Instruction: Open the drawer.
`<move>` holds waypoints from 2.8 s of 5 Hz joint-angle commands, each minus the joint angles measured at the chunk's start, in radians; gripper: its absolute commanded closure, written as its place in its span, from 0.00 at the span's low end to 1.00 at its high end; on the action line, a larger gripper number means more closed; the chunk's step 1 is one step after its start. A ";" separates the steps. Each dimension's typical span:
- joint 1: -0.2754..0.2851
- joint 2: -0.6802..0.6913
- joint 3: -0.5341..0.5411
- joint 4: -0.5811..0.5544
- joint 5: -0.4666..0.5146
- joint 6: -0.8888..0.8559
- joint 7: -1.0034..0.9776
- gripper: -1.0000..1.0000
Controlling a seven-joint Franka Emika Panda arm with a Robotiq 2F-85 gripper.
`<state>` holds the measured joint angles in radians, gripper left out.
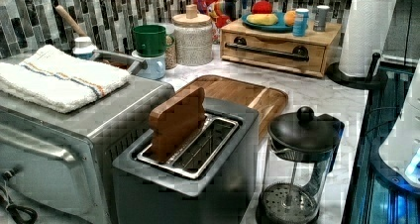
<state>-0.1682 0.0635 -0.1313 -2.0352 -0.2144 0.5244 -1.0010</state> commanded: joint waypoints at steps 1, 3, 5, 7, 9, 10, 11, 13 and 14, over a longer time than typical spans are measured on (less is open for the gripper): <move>-0.081 0.042 -0.056 -0.002 0.009 0.130 -0.201 0.00; -0.086 0.050 -0.042 -0.062 0.004 0.223 -0.119 0.00; -0.075 0.051 -0.039 -0.127 -0.005 0.294 -0.043 0.00; -0.128 0.103 -0.047 -0.175 0.027 0.424 -0.134 0.00; -0.130 0.145 -0.059 -0.250 0.031 0.542 -0.054 0.00; -0.121 0.166 -0.081 -0.271 -0.013 0.608 -0.024 0.00; -0.136 0.202 -0.090 -0.248 -0.032 0.618 -0.045 0.00; -0.132 0.229 -0.058 -0.199 0.038 0.532 -0.085 0.00; -0.110 0.227 -0.048 -0.187 0.026 0.494 -0.036 0.00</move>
<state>-0.3162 0.2896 -0.2006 -2.2812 -0.2078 1.0488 -1.0898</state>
